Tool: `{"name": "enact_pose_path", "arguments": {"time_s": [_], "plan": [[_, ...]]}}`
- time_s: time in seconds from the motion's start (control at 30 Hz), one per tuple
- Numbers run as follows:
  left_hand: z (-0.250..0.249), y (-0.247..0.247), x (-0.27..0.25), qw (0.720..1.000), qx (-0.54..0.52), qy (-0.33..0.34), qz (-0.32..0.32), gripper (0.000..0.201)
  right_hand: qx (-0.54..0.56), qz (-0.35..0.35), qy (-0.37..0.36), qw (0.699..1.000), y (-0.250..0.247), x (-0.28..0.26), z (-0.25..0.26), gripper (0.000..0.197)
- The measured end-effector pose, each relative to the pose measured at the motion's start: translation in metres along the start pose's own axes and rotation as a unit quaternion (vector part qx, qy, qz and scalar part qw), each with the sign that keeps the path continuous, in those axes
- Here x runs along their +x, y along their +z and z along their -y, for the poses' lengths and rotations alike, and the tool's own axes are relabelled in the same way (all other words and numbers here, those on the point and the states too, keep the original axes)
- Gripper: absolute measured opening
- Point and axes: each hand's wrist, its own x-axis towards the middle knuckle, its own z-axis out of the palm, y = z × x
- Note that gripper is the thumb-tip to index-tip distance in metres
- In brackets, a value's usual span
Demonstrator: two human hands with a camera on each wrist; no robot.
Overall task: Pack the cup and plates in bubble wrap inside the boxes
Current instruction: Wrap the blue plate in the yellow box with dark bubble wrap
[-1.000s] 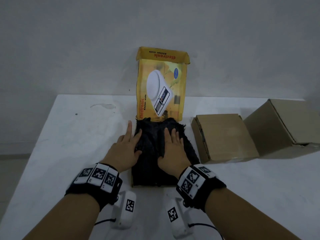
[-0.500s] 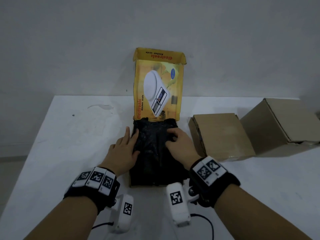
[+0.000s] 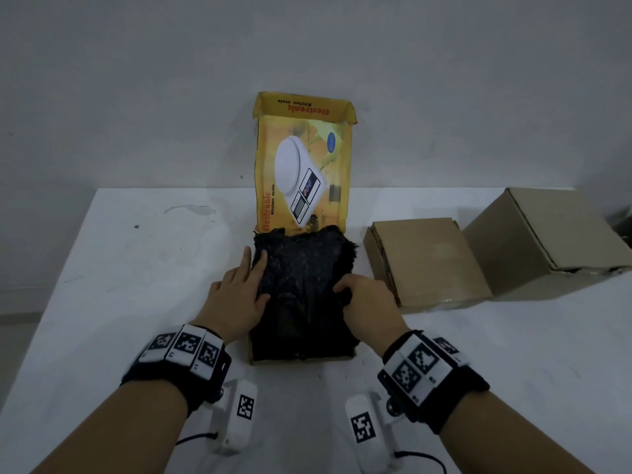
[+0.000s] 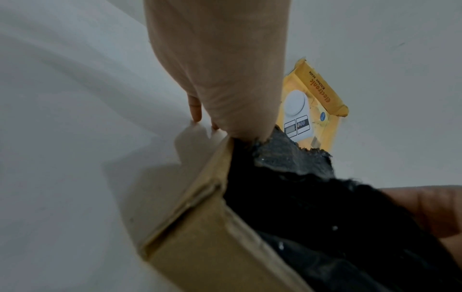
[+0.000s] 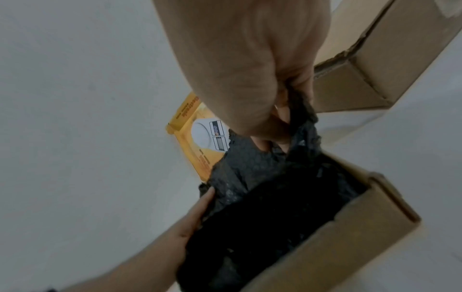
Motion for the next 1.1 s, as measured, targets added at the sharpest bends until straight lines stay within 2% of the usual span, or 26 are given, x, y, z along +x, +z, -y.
{"name": "enact_pose_path", "arguments": {"time_s": [0.1,0.2,0.27,0.33,0.43,0.53,0.67,0.77,0.9,1.03,1.1], "plan": [[0.0,0.0,-0.001,1.0,-0.01,0.008,-0.009,0.075,-0.089,-0.036,-0.024,0.995,0.004,-0.004,0.003,0.033],[-0.001,-0.001,-0.003,1.0,-0.021,0.012,-0.015,0.077,-0.213,-0.017,-0.048,0.976,0.003,-0.003,0.001,0.041],[-0.002,-0.002,-0.003,0.999,-0.016,0.021,-0.024,0.077,-0.276,0.024,-0.098,0.956,-0.002,0.002,-0.006,0.051],[-0.002,-0.003,-0.003,0.998,0.007,0.037,-0.043,0.075,-0.305,0.094,-0.133,0.938,-0.01,0.007,-0.013,0.07],[-0.002,-0.003,-0.002,0.995,0.038,0.052,-0.072,0.074,-0.318,0.213,-0.117,0.916,-0.018,0.014,-0.017,0.097],[-0.001,-0.002,-0.002,0.992,0.062,0.061,-0.092,0.072,-0.346,0.24,-0.111,0.9,-0.013,0.019,-0.014,0.114],[0.004,-0.002,-0.001,0.99,0.063,0.062,-0.106,0.079,-0.366,0.235,-0.119,0.892,-0.007,0.029,-0.009,0.111],[0.005,-0.001,-0.003,0.992,0.038,0.061,-0.104,0.085,-0.404,0.19,-0.126,0.886,-0.003,0.029,-0.006,0.101],[0.003,0.001,-0.005,0.993,0.019,0.06,-0.101,0.08,-0.439,0.181,-0.133,0.87,0.011,0.021,0.0,0.102],[0.006,0.002,-0.004,0.994,0.003,0.053,-0.099,0.069,-0.38,0.229,-0.152,0.883,-0.002,0.031,-0.01,0.101],[0.007,0.004,-0.006,0.993,0.002,0.054,-0.102,0.066,-0.401,0.216,-0.17,0.874,-0.003,0.032,-0.016,0.106]]}}
